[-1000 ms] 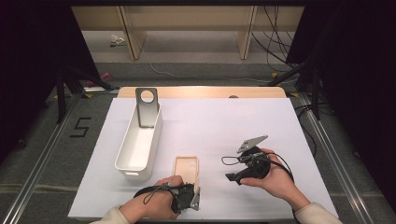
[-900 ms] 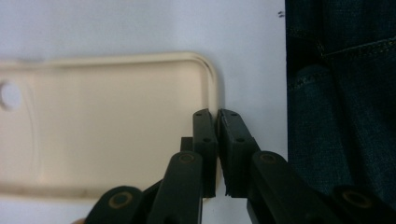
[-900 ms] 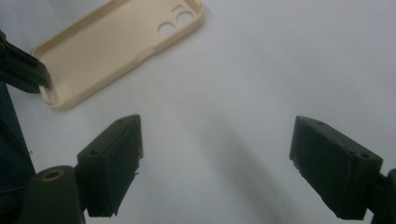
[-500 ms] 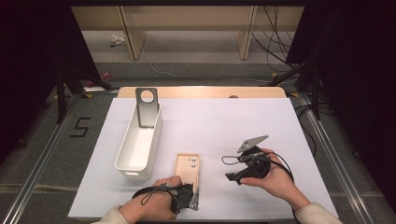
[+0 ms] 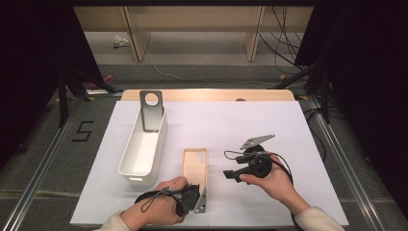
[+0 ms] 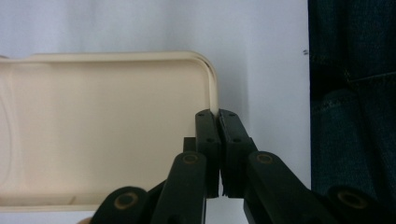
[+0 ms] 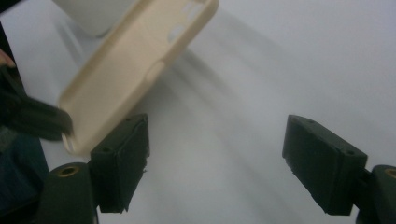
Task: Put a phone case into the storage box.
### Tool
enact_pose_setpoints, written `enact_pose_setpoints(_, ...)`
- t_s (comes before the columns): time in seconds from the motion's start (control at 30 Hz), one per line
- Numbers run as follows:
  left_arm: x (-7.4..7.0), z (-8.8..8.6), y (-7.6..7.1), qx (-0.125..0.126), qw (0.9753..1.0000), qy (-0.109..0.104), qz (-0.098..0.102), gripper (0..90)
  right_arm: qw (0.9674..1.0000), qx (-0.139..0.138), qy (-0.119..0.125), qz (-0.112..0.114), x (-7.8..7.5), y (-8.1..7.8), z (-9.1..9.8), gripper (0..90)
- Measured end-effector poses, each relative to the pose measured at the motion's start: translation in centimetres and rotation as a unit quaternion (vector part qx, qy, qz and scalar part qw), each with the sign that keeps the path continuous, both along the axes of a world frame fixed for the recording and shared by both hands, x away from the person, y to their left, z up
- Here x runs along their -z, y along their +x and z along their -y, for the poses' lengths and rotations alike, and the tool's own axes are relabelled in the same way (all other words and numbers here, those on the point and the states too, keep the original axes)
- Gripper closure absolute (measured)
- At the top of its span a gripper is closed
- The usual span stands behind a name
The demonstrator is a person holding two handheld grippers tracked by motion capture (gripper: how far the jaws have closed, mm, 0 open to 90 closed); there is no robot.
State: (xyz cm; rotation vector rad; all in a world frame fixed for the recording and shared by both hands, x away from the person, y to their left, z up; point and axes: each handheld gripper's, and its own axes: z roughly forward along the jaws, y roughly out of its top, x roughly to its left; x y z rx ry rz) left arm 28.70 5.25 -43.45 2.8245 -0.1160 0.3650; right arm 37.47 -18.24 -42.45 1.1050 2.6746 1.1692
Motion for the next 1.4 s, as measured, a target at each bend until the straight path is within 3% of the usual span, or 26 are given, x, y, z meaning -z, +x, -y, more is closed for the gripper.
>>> enact_pose_setpoints(0.1,0.1,0.0,-0.1,-0.004,1.0,-0.007,-0.001,87.6,0.9998,0.004,0.017,-0.002,-0.1,0.4,-0.8,27.0)
enact_pose_setpoints(0.27,-0.1,0.1,0.0,0.0,1.0,-0.009,0.003,87.6,0.9998,0.006,0.017,-0.012,0.3,1.0,-1.7,28.4)
enact_pose_setpoints(0.4,-0.3,0.2,-0.1,0.002,0.9998,-0.018,0.011,87.7,0.9995,0.007,0.027,-0.016,0.3,1.4,-2.1,28.5)
enact_pose_setpoints(0.7,-0.4,0.3,-0.2,0.008,0.9997,-0.016,0.015,87.7,0.9985,0.01,0.043,-0.033,0.4,2.5,-3.6,33.0)
enact_pose_setpoints(0.83,-0.4,0.3,-0.4,0.0,0.9996,-0.027,0.01,87.7,0.9978,0.008,0.049,-0.044,0.7,3.2,-4.4,38.4)
enact_pose_setpoints(0.9,-0.5,0.3,-0.3,0.007,0.9995,-0.026,0.018,87.7,0.9974,0.008,0.05,-0.051,0.8,3.4,-4.7,42.6)
enact_pose_setpoints(1.13,-0.6,0.3,-0.3,0.009,0.9994,-0.028,0.02,87.7,0.995,0.018,0.068,-0.071,0.9,3.8,-5.0,64.2)
enact_pose_setpoints(1.4,-0.6,0.3,-0.3,0.009,0.9993,-0.029,0.021,87.8,0.9911,0.027,0.092,-0.092,0.7,3.8,-4.7,70.1)
